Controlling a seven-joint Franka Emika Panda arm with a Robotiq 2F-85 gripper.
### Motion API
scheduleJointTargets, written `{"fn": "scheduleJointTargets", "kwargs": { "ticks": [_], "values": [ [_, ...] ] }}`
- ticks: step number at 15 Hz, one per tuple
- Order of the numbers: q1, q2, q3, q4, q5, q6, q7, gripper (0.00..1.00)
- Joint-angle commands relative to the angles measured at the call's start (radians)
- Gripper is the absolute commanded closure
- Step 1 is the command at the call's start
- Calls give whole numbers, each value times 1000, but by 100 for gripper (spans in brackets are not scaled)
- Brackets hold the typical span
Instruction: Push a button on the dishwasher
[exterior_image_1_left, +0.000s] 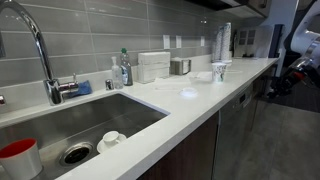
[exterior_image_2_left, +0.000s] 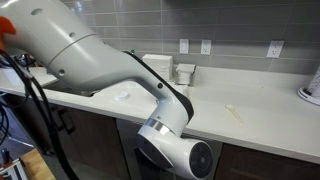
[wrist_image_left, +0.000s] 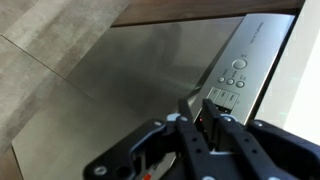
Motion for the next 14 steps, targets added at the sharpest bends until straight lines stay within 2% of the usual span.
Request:
{"fn": "scheduleJointTargets", "kwargs": {
  "ticks": [1, 3, 4, 9, 14],
  "values": [
    [-61, 121, 48, 119, 90, -50, 10, 98],
    [-75, 166, 65, 154, 145, -47, 27, 100],
    [-81, 185, 73, 167, 175, -40, 30, 96],
    [-93, 270, 99, 222, 346, -29, 94, 95],
    [-84, 329, 90, 282, 439, -31, 133, 96]
  ]
}}
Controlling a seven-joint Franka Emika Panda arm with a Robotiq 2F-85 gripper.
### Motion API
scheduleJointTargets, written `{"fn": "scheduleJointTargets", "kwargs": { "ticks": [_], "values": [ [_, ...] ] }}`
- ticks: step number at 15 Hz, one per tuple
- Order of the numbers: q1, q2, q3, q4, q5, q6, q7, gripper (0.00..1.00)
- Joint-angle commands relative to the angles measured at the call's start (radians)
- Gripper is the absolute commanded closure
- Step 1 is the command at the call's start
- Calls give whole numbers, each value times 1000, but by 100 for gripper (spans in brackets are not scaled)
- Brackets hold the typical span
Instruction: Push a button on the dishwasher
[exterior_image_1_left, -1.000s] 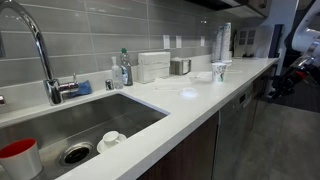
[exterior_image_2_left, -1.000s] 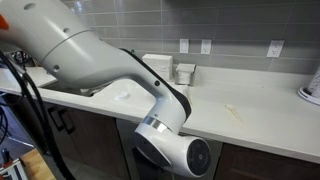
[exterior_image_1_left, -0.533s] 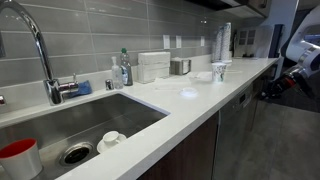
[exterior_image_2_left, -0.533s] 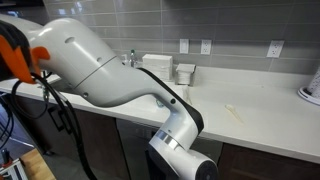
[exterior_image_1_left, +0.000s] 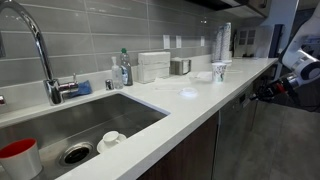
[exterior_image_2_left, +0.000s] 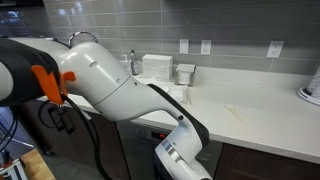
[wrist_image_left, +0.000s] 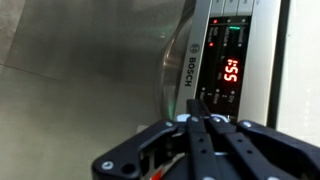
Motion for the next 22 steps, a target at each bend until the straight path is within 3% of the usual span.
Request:
{"fn": "scheduleJointTargets", "kwargs": {
  "ticks": [1, 11, 22],
  "values": [
    [-13, 57, -1, 68, 54, -20, 35, 96],
    [-7, 100, 0, 134, 64, -19, 99, 96],
    [-6, 97, 10, 130, 68, -47, 198, 96]
  ]
}}
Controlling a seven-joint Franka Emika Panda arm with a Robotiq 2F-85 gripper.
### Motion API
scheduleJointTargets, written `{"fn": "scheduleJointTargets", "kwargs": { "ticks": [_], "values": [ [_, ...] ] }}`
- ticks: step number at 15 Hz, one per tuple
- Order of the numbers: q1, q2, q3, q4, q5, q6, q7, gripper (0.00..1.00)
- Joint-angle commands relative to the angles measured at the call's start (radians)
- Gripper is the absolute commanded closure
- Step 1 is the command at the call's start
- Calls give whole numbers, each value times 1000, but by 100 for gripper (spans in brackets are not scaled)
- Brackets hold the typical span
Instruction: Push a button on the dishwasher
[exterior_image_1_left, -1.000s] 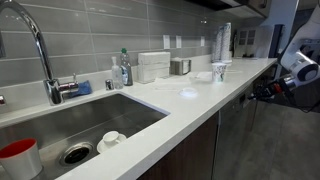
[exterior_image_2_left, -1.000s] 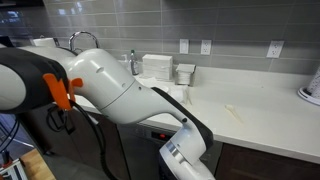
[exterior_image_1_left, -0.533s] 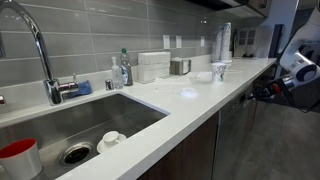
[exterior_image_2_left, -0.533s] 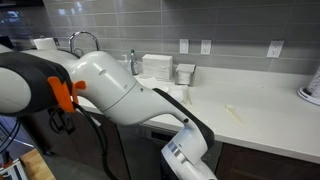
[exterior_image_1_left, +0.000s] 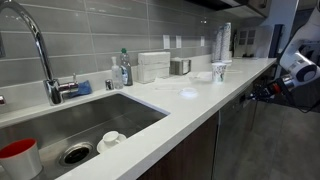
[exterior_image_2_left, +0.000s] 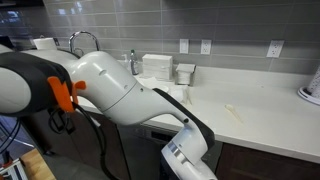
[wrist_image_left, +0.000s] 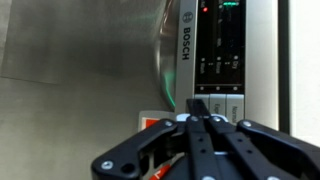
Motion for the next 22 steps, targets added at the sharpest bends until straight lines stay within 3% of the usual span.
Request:
{"fn": "scheduleJointTargets", "kwargs": {
  "ticks": [1, 10, 13, 19, 20, 21, 22],
  "values": [
    [-7, 19, 15, 23, 33, -31, 42, 96],
    [37, -14, 16, -38, 106, 35, 91, 95],
    [41, -23, -22, -37, 35, 15, 86, 96],
    [43, -135, -97, -99, -220, -57, 25, 96],
    [40, -161, -105, -117, -255, -46, 8, 92],
    [29, -189, -105, -134, -287, -61, -5, 71],
    [24, -228, -100, -166, -287, -46, -31, 66]
  ]
}}
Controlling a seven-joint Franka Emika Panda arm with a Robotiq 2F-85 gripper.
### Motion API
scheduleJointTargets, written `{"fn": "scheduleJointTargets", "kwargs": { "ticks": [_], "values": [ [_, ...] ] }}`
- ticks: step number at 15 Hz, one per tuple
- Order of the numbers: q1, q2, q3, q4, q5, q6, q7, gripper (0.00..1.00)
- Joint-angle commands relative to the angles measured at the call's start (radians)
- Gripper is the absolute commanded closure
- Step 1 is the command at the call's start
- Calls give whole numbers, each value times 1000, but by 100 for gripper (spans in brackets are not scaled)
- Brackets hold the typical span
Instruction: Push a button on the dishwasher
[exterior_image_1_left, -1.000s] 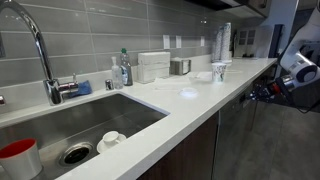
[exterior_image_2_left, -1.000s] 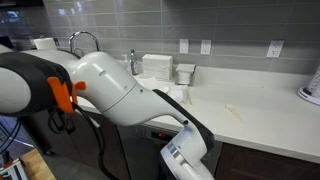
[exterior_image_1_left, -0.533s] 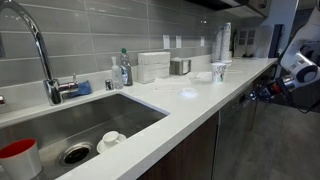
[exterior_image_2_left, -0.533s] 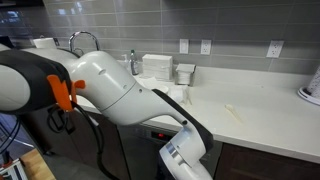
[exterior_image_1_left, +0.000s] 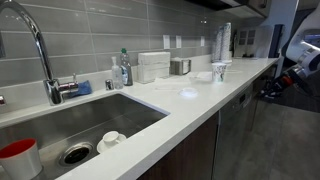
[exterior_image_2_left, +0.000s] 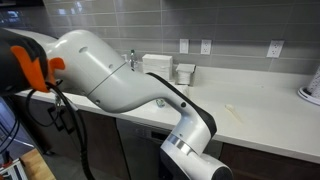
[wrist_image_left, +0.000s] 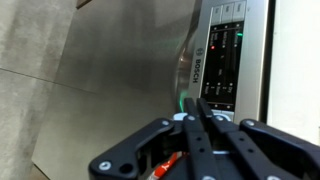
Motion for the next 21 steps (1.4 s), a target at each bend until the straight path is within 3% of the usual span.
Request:
{"fn": "scheduleJointTargets", "kwargs": {
  "ticks": [1, 4, 5, 9, 15, 21],
  "values": [
    [-8, -140, -8, -128, -65, -3, -74, 60],
    [21, -255, -10, -240, -78, 53, -137, 37],
    [46, -303, -13, -296, -69, 122, -180, 29],
    [151, -490, -28, -490, -175, 284, -255, 1],
    [291, -817, 4, -766, -400, 575, -205, 0],
    [323, -1099, 15, -996, -655, 858, -200, 0]
  ]
}}
